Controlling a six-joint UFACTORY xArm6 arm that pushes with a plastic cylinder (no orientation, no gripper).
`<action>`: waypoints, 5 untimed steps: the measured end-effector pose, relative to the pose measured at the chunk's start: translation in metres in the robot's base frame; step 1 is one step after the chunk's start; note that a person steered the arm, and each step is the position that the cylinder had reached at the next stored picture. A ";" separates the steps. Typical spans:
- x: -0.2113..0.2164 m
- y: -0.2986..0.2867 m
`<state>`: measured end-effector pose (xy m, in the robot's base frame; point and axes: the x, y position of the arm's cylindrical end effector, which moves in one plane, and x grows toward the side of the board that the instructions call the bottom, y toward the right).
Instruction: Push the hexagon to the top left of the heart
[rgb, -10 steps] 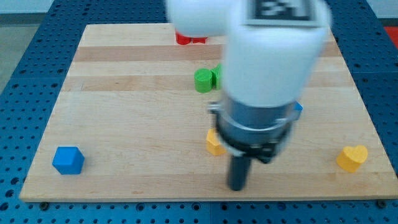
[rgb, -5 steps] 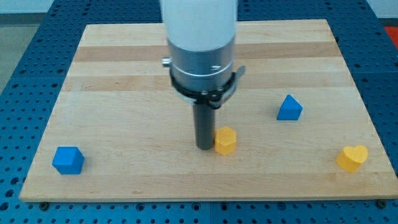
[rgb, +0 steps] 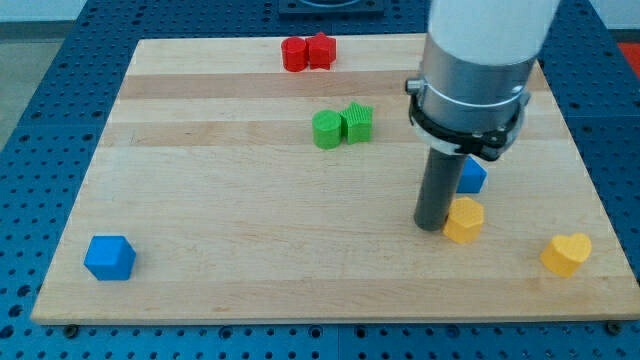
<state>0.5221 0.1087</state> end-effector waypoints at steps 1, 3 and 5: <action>-0.008 0.008; -0.010 0.033; -0.010 0.063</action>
